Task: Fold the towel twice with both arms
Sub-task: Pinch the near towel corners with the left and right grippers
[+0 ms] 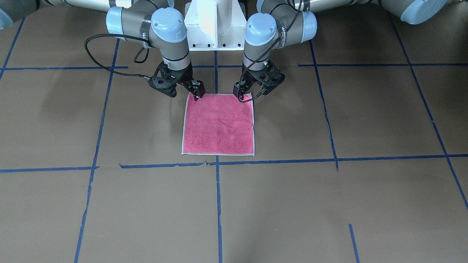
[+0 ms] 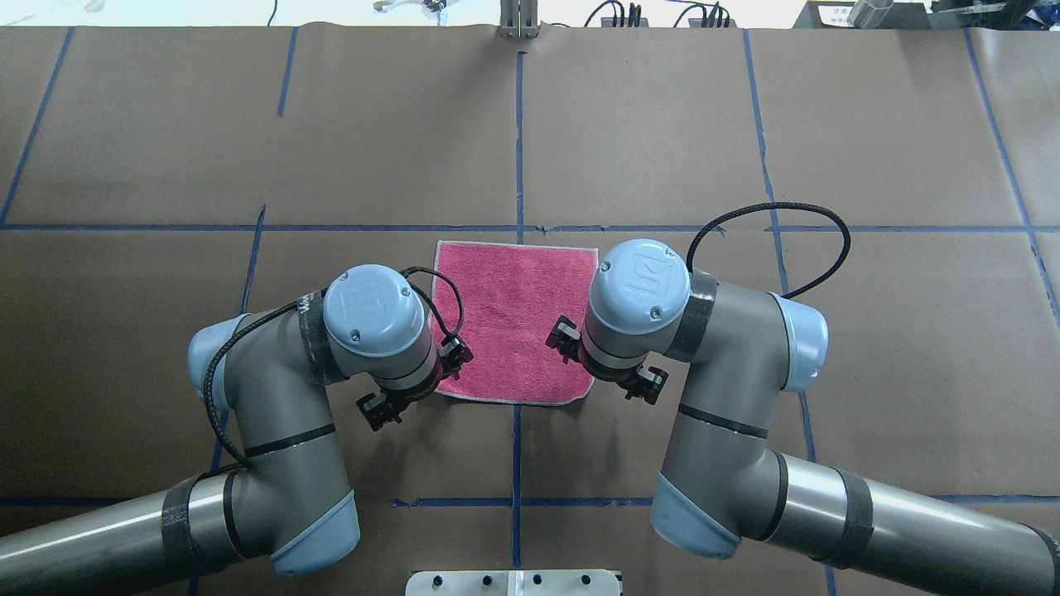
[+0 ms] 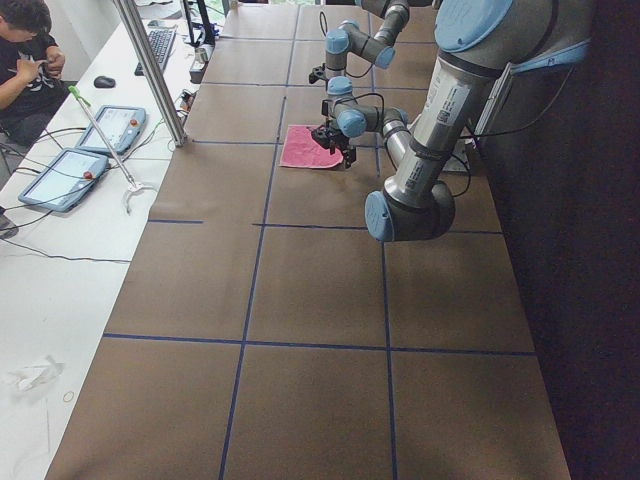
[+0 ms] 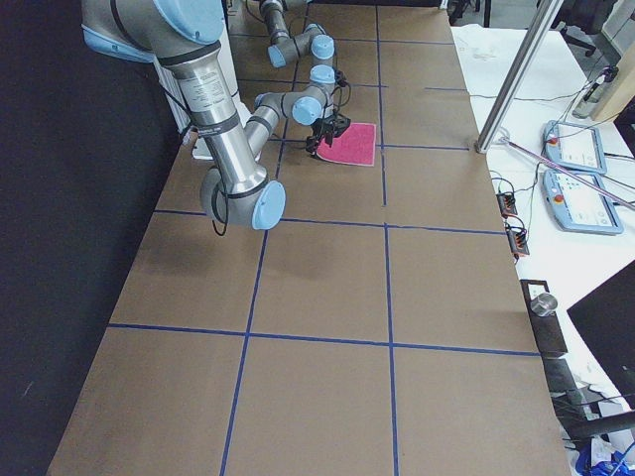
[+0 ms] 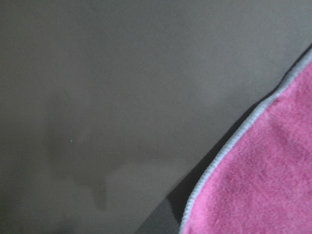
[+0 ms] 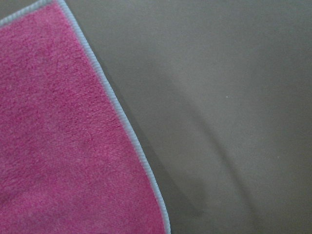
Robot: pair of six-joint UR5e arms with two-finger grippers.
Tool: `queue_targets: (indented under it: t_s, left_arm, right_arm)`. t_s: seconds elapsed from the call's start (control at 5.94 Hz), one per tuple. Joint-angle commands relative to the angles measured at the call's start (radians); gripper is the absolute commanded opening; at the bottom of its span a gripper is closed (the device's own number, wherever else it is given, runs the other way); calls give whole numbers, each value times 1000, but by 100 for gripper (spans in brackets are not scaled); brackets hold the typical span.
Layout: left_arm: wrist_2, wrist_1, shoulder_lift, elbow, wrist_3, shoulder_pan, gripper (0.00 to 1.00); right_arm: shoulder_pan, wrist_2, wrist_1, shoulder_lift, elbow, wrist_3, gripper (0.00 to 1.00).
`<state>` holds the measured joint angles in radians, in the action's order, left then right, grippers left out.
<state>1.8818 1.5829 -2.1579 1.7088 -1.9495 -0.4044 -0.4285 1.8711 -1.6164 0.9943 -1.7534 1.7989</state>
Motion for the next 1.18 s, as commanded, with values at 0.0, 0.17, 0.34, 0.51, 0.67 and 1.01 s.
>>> queue_targets:
  t_s: [0.0,0.17,0.34,0.51,0.67,1.01]
  left_arm:
    - [-1,8,1,-11,7,10,100]
    - [-1,8,-3,-9,7,10,89]
    - [-1,12,-3,-9,9,9,73]
    - [-1,20,-3,-6,15,6,73]
    - [-1,50,1,-9,47,3,71]
    - [-1,52,1,-9,49,1,61]
  right_arm:
    - [5,-4,1,3,0,-1,100]
    - [7,-4,1,1,0,-1,100]
    - [5,-4,1,3,0,-1,100]
    - [5,-4,1,3,0,-1,100]
    - [5,-4,1,3,-1,-1,100]
    - [5,-4,1,3,-11,-1,100]
